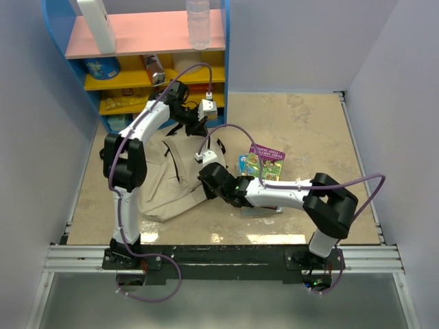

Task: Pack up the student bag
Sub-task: Unzip the student bag at the center of the board.

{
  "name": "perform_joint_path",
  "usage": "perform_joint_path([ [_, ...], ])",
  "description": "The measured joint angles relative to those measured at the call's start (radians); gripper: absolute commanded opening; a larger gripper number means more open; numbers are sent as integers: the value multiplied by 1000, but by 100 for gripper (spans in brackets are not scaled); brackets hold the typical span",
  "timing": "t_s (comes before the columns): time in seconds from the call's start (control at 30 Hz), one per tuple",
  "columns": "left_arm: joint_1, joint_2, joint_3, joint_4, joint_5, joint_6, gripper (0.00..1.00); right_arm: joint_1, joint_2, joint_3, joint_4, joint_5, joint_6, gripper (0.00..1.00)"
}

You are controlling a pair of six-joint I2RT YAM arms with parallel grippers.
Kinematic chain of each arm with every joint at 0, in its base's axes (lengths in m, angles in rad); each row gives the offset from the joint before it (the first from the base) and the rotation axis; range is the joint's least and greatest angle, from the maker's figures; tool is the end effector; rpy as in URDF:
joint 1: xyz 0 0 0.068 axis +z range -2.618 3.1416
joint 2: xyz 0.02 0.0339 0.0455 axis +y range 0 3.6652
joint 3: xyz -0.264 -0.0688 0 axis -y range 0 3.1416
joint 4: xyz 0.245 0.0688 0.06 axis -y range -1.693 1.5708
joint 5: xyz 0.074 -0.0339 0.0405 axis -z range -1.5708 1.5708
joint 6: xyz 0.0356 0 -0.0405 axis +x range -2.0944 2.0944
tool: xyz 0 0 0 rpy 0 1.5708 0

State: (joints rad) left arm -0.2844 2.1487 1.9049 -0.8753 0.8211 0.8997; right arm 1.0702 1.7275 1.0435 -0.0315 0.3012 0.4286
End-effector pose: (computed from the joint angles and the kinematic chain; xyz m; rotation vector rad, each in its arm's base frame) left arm 0.4336 -0.1539 0.2453 1.5105 1.8237 -0.8136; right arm 0.1871 0.3200 0.1951 -0.5701 2.2164 0.4552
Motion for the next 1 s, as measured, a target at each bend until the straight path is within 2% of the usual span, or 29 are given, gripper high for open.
perform_joint_path([
  [0.33,-20,0,0,-1,-2,0,0,0,-35,-50,-2,2,2,0],
  [0.57,-40,0,0,-23,-3,-10,0,32,198,219,25,-78,-39,0],
  [0.7,-48,0,0,-68,-4,-26,0,64,238,241,54,-95,-64,0],
  [0.8,-49,0,0,-46,0,-27,0,95,271,254,67,-171,-72,0],
  [0.83,-49,0,2,-28,3,-27,0,110,281,260,66,-192,-74,8],
  [0.87,-50,0,5,-13,6,-27,0,127,291,266,64,-209,-77,28],
  [0.93,-51,0,8,0,14,-22,0,156,293,265,49,-222,-79,42],
  [0.97,-51,0,8,-1,19,-16,0,167,286,261,48,-222,-83,54],
  [1.0,-52,0,9,-5,23,-7,0,173,271,250,45,-220,-87,57],
])
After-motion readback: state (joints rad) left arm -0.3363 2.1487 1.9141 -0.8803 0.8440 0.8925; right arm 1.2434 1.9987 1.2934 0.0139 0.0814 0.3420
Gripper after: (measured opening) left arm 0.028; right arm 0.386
